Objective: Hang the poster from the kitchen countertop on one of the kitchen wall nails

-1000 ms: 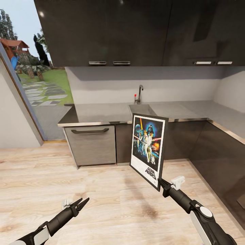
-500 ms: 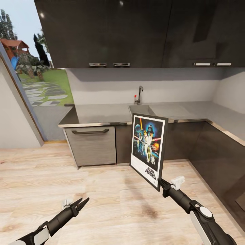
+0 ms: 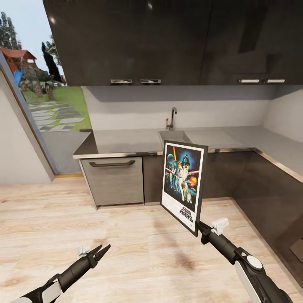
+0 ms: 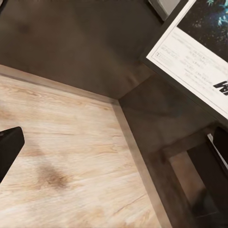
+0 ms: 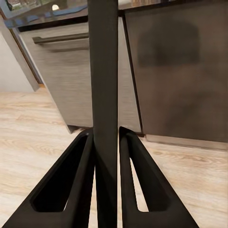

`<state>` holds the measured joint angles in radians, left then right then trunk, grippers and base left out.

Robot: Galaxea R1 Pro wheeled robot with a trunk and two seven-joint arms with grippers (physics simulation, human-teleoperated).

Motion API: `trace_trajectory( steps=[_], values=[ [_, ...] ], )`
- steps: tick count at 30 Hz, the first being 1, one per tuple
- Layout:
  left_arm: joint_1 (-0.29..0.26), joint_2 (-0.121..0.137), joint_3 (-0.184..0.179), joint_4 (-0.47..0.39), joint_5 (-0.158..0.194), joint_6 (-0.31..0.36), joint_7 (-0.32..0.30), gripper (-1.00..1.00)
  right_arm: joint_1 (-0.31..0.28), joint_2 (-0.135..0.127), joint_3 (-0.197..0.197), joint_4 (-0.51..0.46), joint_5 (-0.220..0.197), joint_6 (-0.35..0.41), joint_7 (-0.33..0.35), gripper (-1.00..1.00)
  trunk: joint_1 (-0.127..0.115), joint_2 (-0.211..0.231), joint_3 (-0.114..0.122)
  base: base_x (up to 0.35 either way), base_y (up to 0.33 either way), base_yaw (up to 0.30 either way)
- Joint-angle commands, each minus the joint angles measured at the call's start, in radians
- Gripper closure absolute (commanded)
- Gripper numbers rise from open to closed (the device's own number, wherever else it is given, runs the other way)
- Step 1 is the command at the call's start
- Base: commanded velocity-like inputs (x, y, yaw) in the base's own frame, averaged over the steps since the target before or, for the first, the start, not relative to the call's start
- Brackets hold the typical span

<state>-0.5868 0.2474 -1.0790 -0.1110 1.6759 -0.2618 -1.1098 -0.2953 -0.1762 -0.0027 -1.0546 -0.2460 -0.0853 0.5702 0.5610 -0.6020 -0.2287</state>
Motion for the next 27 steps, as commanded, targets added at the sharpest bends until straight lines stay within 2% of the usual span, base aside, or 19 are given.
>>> trace_trajectory(
  steps=[1,27],
  values=[
    [-0.001,0.001,-0.009,-0.001,0.008,-0.005,-0.001,-1.0,-0.001,0.0,0.0,0.001,-0.008,0.001,0.007,1.0,-0.004,0.006,0.002,0.0,0.0,0.0],
    [-0.001,0.001,-0.007,-0.001,0.008,-0.005,-0.001,-1.0,-0.001,0.0,0.0,0.001,-0.008,0.001,0.007,1.0,-0.103,0.188,0.083,0.0,0.0,0.0]
  ],
)
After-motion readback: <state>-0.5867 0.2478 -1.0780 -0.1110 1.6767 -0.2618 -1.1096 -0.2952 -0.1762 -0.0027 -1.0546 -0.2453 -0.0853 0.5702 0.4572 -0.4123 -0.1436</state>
